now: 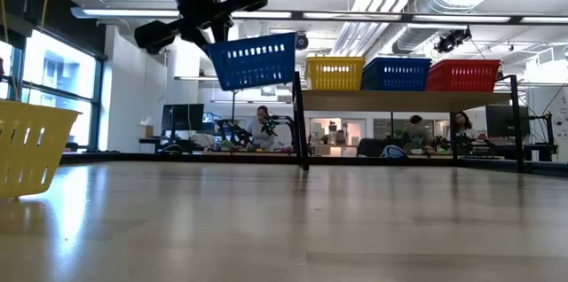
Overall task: Stack baskets on shelf by color
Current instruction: Stack the blue bin on top of the other blue bins on the shelf
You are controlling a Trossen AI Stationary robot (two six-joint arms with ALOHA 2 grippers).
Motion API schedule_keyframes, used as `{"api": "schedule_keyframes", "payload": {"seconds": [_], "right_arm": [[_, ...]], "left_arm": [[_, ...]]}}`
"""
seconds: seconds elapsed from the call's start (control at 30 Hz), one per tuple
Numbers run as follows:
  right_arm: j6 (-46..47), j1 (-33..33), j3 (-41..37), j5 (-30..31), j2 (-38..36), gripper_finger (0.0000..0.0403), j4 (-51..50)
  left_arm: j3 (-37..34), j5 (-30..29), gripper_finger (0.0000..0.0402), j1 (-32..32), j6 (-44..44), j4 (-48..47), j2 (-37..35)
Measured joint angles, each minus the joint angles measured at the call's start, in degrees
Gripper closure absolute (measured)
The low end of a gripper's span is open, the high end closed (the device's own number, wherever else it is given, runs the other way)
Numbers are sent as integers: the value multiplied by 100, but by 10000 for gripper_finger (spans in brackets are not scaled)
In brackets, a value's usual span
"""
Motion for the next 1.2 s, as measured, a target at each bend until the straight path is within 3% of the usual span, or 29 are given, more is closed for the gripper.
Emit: {"api": "schedule_keyframes", "payload": {"seconds": [0.37, 0.73, 0.93, 1.2], "right_arm": [[64, 1, 2, -5, 587, 309, -33], [721, -110, 5, 241, 661, 311, -278], [985, -111, 7, 204, 661, 388, -501], [1396, -40, 9, 123, 661, 399, -417]], "left_arm": [[0, 571, 401, 177, 148, 167, -42], [-2, 903, 401, 190, 596, 646, -42], [-2, 1065, 401, 193, 925, 774, -39], [-4, 1277, 376, 185, 1552, 640, -39]]}}
